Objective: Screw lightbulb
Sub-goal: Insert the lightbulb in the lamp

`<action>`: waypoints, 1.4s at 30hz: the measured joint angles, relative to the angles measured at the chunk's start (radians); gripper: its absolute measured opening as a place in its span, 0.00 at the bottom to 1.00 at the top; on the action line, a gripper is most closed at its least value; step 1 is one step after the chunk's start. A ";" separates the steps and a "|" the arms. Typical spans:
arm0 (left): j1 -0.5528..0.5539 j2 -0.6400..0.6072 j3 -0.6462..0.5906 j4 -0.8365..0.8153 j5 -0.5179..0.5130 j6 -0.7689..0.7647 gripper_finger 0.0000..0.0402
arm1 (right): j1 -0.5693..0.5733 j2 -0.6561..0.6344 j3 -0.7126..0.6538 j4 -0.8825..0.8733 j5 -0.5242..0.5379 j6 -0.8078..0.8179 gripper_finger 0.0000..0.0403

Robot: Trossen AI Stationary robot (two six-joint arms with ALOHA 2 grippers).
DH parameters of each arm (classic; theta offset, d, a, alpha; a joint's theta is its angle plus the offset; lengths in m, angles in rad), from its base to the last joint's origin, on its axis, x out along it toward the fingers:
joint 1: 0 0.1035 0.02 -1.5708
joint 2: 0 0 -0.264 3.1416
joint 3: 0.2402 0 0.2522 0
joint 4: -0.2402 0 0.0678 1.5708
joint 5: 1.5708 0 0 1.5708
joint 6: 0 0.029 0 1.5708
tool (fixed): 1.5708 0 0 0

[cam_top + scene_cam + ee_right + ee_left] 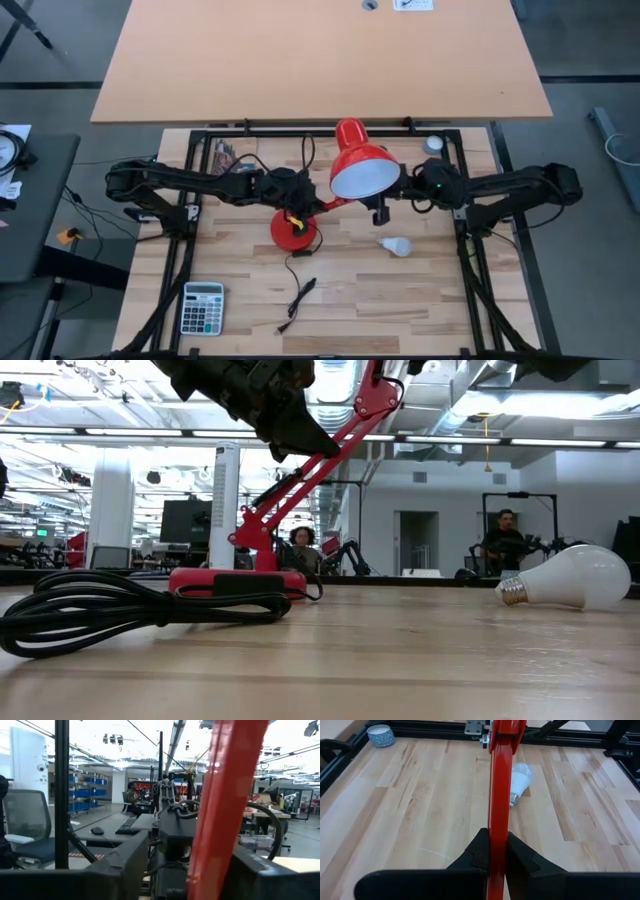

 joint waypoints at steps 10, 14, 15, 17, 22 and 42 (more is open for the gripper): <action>-0.015 0.000 -0.001 -0.018 -0.002 -0.038 0.14 | 0.001 -0.029 0.000 -0.012 -0.001 0.030 0.10; -0.038 0.007 -0.006 -0.024 -0.026 -0.062 0.28 | 0.001 -0.030 0.000 -0.022 -0.004 0.027 0.10; -0.045 0.005 -0.006 -0.023 -0.048 -0.068 0.32 | 0.001 -0.031 0.000 -0.030 -0.003 0.029 0.10; -0.058 0.004 -0.006 -0.019 -0.085 -0.077 0.40 | 0.000 -0.032 0.001 -0.037 -0.001 0.031 0.10; -0.102 0.017 -0.005 0.023 -0.133 -0.076 0.53 | 0.001 -0.032 0.002 -0.041 0.000 0.026 0.12; -0.097 0.035 -0.001 0.113 -0.187 -0.103 0.30 | 0.001 -0.032 0.002 -0.059 0.003 0.046 0.12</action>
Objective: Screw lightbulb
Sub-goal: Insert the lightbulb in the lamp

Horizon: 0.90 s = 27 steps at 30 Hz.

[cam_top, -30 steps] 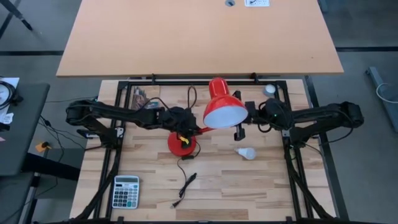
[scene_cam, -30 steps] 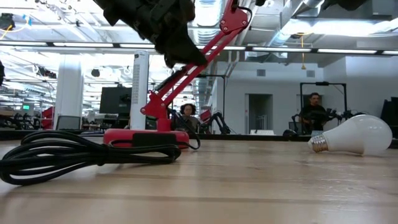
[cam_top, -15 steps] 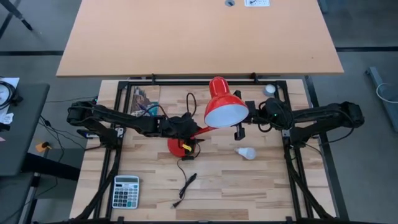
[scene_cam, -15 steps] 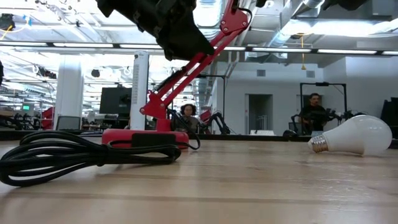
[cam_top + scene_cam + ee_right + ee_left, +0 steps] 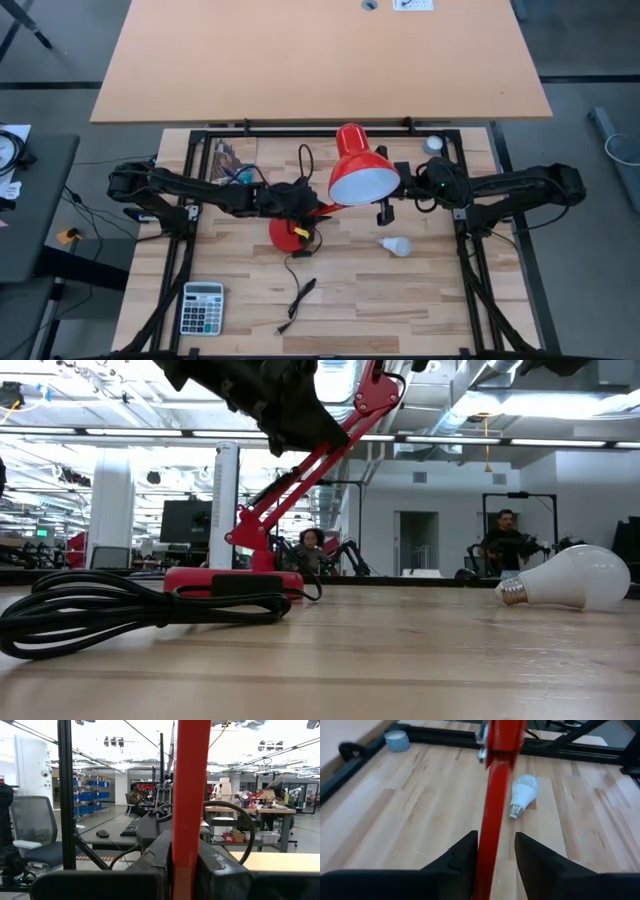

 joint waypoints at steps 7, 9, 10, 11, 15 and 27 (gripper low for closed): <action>0.014 0.056 0.000 0.021 0.008 -0.037 0.33 | 0.000 0.000 0.000 -0.007 0.000 0.003 0.12; 0.014 0.057 0.000 0.021 0.007 -0.036 0.34 | 0.000 0.000 0.000 -0.009 0.000 0.003 0.12; 0.014 0.057 0.000 0.020 0.007 -0.033 0.34 | 0.000 0.000 0.000 -0.010 0.000 0.004 0.12; 0.014 0.056 0.000 0.021 0.006 -0.032 0.33 | 0.000 0.000 -0.001 -0.010 0.000 0.004 0.12; 0.014 0.044 0.000 0.025 0.003 -0.032 0.31 | 0.000 0.001 -0.001 -0.019 0.000 0.000 0.12; 0.015 0.039 0.000 0.011 0.009 0.021 0.04 | -0.001 0.000 -0.002 -0.033 0.002 0.000 0.13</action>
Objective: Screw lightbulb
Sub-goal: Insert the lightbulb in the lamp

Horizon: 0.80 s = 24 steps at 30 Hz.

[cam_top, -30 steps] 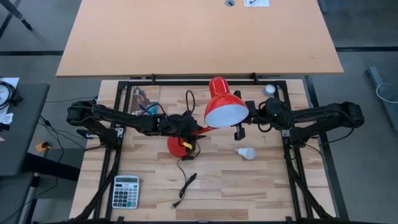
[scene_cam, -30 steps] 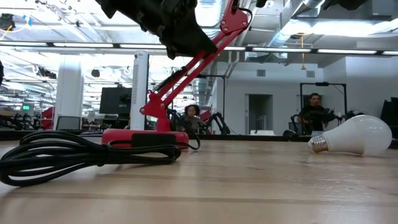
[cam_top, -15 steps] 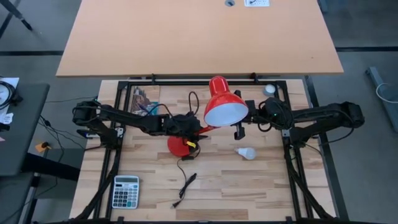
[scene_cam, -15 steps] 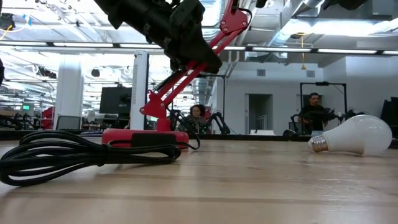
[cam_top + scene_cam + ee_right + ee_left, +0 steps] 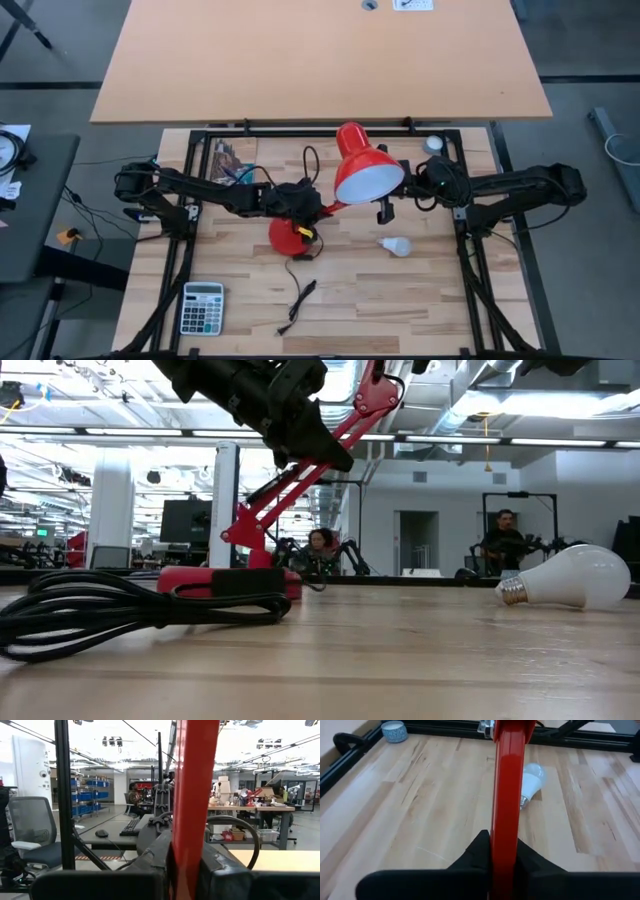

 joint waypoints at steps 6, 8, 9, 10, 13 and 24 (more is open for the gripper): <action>0.000 -0.009 0.000 -0.020 -0.001 -0.017 0.05 | 0.001 -0.019 0.000 -0.062 0.047 -0.003 0.23; 0.000 -0.021 0.000 -0.052 -0.001 -0.019 0.03 | 0.001 -0.051 -0.001 -0.128 0.059 -0.003 0.29; 0.000 -0.034 0.000 -0.077 0.000 -0.019 0.03 | 0.001 -0.071 -0.001 -0.172 0.071 -0.003 0.31; 0.000 -0.041 0.000 -0.104 0.001 -0.021 0.03 | 0.001 -0.089 -0.001 -0.219 0.090 -0.003 0.34; -0.002 -0.063 0.000 -0.156 0.003 -0.031 0.03 | 0.001 -0.156 -0.005 -0.386 0.105 0.002 0.43; -0.001 -0.116 0.000 -0.269 0.109 -0.010 0.04 | 0.108 -0.318 -0.003 -0.948 0.129 0.190 0.59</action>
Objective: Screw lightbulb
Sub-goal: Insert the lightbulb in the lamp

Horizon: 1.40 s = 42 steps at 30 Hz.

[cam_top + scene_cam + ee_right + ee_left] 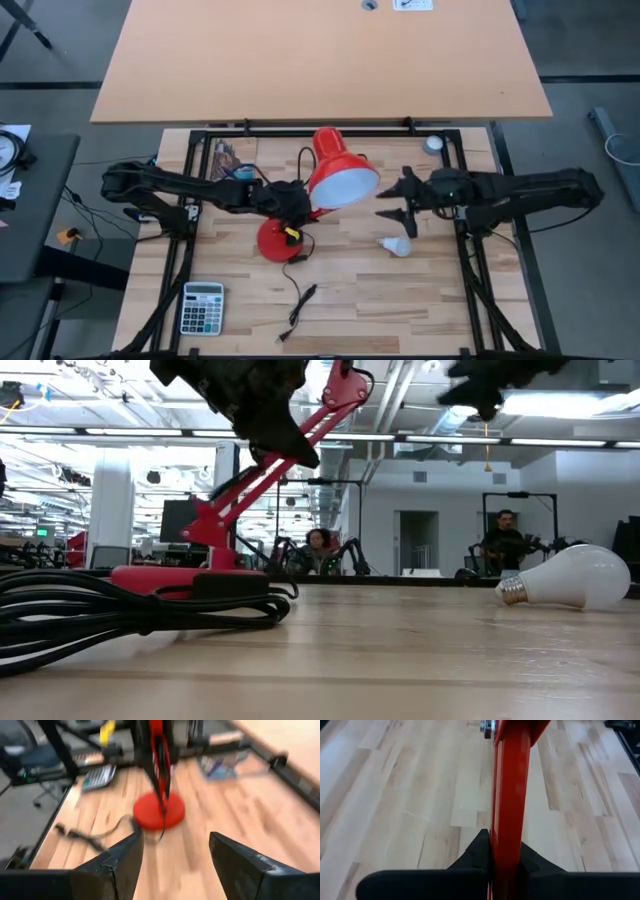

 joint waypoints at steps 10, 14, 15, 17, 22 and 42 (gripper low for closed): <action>0.083 -0.087 -0.003 -0.108 0.084 -0.033 0.04 | 0.241 0.095 0.001 -0.058 0.261 0.078 0.59; 0.122 -0.084 -0.002 -0.139 0.129 -0.023 0.04 | 0.289 0.138 0.001 -0.039 0.300 0.077 0.59; 0.128 -0.080 -0.002 -0.141 0.135 -0.017 0.04 | 0.294 0.146 0.001 -0.036 0.304 0.075 0.59; 0.139 -0.072 -0.002 -0.127 0.134 -0.008 0.04 | 0.296 0.160 0.001 -0.042 0.305 0.076 0.59; 0.167 -0.052 0.000 -0.113 0.184 0.008 0.04 | 0.295 0.173 0.001 -0.043 0.309 0.076 0.59; 0.232 0.013 -0.002 -0.196 0.299 -0.027 0.04 | 0.295 0.172 0.002 -0.043 0.309 0.077 0.59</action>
